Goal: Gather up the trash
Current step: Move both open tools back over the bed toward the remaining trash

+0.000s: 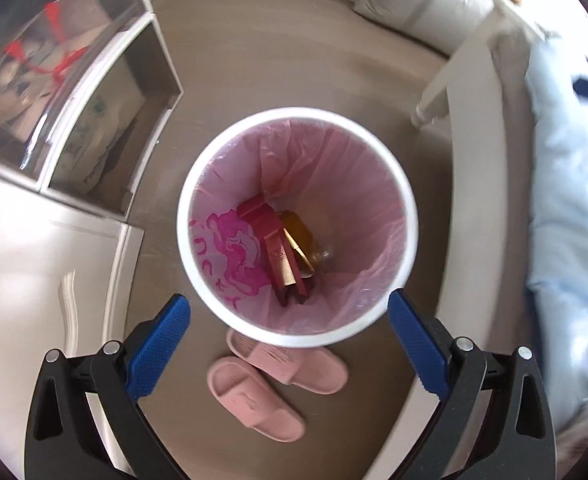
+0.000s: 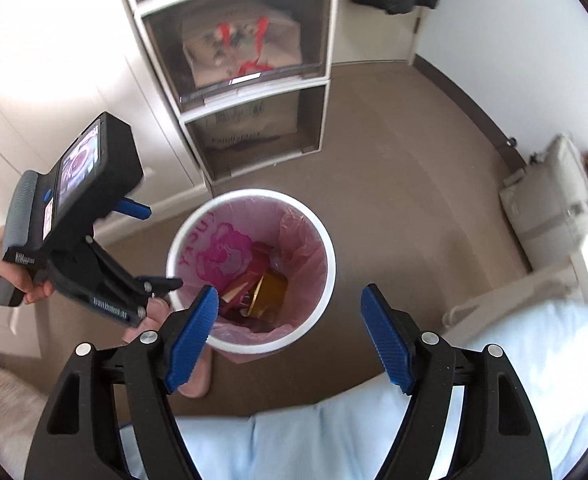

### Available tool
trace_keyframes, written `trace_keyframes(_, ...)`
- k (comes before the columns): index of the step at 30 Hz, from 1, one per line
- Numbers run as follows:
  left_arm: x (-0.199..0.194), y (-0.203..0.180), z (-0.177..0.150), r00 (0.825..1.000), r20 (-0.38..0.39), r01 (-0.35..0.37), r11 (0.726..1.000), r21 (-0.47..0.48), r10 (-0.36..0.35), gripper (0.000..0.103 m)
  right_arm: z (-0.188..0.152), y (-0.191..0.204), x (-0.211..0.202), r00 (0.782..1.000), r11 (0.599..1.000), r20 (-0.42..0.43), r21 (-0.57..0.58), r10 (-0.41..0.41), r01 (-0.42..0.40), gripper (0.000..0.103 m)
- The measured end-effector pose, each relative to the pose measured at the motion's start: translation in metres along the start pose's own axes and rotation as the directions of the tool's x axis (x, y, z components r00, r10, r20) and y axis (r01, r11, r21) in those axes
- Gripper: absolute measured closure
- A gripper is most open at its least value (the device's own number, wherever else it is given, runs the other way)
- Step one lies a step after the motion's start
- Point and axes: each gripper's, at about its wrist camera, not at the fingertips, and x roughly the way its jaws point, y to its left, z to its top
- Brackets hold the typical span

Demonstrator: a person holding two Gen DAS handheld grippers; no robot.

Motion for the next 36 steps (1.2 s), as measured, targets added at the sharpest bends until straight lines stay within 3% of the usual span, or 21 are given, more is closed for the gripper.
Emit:
trace_keyframes(9,-0.105,-0.045,-0.016,0.992,0.101,0.071,0.997,0.013,-0.072,0.006,-0.064,-0.037,-0.104,0.995,0.976,0.096,0.219,-0.026,0.005,0.018)
trace_keyframes(14,-0.155,-0.087,-0.022,0.981,0.165,0.093,0.993,0.068,-0.103,0.006,-0.125,-0.06,-0.159,0.989,0.943,0.123,0.331,-0.083,0.038,0.016)
trace_keyframes(18,-0.179,-0.133,-0.026,0.975,0.207,0.054,0.987,0.151,-0.085,0.005,-0.18,-0.077,-0.201,0.983,0.905,0.118,0.418,-0.144,0.083,0.016)
trace_keyframes(23,-0.193,-0.188,-0.029,0.973,0.207,0.045,0.966,0.254,-0.1,0.005,-0.251,-0.1,-0.245,0.969,0.851,0.092,0.502,-0.228,0.152,0.015)
trace_keyframes(27,-0.201,-0.246,-0.034,0.972,0.208,0.025,0.931,0.364,-0.107,0.005,-0.312,-0.123,-0.282,0.952,0.79,0.072,0.578,-0.298,0.203,0.012)
trace_keyframes(31,-0.201,-0.312,-0.04,0.974,0.193,0.011,0.879,0.477,-0.117,0.005,-0.371,-0.142,-0.317,0.929,0.722,0.053,0.646,-0.366,0.248,0.011)
trace_keyframes(36,-0.192,-0.398,-0.06,0.977,0.155,0.027,0.8,0.6,-0.149,0.005,-0.454,-0.167,-0.358,0.899,0.59,0.015,0.759,-0.438,0.275,0.01)
